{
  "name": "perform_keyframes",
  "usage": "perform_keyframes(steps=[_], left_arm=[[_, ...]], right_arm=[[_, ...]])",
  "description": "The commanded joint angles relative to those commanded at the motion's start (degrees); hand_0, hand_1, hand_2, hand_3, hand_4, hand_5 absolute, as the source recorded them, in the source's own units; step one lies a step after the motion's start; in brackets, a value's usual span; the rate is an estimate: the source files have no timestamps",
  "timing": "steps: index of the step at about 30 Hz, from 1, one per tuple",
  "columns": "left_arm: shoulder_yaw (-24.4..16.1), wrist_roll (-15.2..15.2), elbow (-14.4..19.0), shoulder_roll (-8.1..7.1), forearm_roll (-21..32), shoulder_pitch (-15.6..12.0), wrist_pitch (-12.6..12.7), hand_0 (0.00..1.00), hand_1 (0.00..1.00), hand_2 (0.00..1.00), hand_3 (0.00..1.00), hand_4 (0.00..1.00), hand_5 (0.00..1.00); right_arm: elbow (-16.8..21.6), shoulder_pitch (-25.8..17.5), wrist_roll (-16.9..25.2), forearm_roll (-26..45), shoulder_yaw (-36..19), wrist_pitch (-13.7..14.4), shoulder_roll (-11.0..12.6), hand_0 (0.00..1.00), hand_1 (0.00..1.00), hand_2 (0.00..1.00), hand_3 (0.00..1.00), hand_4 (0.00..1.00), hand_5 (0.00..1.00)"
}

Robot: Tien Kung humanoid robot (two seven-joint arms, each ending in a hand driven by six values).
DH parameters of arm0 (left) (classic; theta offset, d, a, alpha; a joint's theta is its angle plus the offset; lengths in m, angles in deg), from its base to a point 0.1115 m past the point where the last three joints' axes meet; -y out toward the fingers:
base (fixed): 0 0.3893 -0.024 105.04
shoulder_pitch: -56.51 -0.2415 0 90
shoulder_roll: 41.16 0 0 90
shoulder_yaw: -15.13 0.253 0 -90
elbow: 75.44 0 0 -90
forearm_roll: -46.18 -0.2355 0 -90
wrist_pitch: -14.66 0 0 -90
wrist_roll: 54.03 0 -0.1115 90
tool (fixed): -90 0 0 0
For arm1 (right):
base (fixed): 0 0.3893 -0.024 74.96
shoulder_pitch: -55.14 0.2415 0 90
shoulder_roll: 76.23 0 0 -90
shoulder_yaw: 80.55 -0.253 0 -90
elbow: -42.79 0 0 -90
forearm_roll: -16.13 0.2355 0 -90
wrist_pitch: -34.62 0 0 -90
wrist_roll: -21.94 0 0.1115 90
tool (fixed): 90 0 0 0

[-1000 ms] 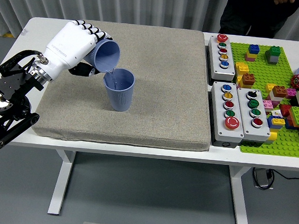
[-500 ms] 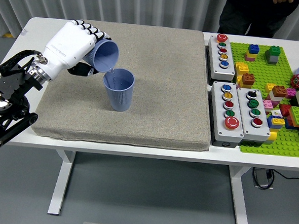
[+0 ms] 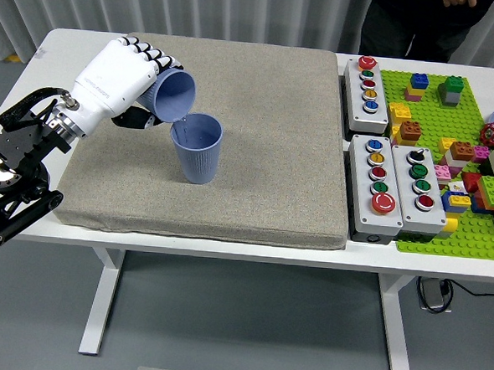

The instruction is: Pick cup pour cup place

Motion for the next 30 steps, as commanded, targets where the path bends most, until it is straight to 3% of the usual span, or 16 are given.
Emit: perform_keyframes(steps=[17,30], left_arm=[[6.8,-2.7,0.7,-2.09,0.0,3.4,-0.1,0.418,0.425,0.475,0.48,0.719,0.115],[7.4,-4.0,0.8,-2.44,0.0,4.0,1.2,0.422,0.426,0.474,0.482,0.719,0.114]], right_arm=[[0.0,-0.4,0.1,0.2,0.1,0.0,0.1,0.682,0.628,0.585,0.571,0.002,0.162],[0.0,0.0,0.1,0.6,0.2,0.1,0.2,0.682,0.628,0.585,0.57,0.002,0.158]])
